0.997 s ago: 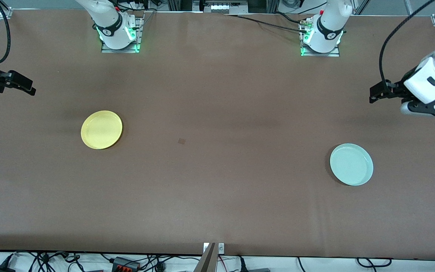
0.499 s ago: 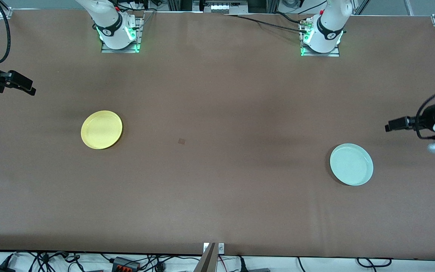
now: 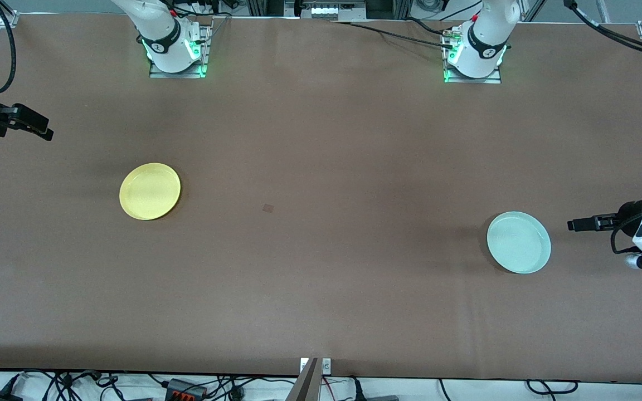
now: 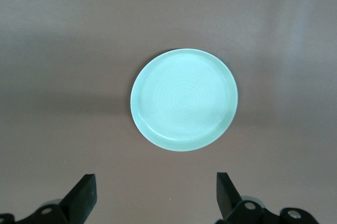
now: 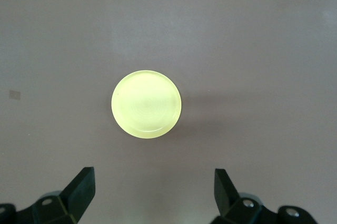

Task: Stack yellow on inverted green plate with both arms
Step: 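Reach the right gripper to the yellow plate while the left gripper reaches the green plate, then grasp the green plate rim with the left gripper and lift it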

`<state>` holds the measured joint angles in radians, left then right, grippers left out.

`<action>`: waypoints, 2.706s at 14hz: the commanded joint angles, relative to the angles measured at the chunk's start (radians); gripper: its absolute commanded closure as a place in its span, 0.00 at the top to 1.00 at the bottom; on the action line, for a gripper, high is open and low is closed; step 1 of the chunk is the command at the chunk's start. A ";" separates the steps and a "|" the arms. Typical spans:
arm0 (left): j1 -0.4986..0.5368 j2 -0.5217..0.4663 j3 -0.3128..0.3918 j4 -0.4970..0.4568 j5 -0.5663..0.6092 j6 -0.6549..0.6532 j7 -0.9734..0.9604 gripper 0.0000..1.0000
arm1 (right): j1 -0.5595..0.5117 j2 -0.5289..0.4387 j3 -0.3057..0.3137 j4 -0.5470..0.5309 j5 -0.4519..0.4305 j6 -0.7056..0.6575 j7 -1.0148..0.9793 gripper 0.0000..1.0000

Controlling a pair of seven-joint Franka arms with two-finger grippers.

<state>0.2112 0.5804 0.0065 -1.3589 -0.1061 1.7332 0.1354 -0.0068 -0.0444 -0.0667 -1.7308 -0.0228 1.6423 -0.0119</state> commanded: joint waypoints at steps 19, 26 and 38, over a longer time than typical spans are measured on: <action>0.089 0.303 -0.019 -0.040 -0.178 0.352 0.447 0.43 | -0.009 0.340 0.002 -0.001 0.006 0.033 -0.033 1.00; 0.093 0.291 -0.019 -0.034 -0.176 0.336 0.443 0.03 | -0.044 0.553 0.002 -0.004 0.006 0.169 -0.026 1.00; 0.024 0.079 -0.022 -0.022 -0.080 0.139 0.287 0.01 | -0.125 0.712 0.004 -0.009 0.084 0.217 -0.043 1.00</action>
<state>0.2677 0.7386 -0.0152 -1.3580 -0.2427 1.9242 0.4953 -0.1154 0.6559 -0.0716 -1.7446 0.0445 1.8592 -0.0397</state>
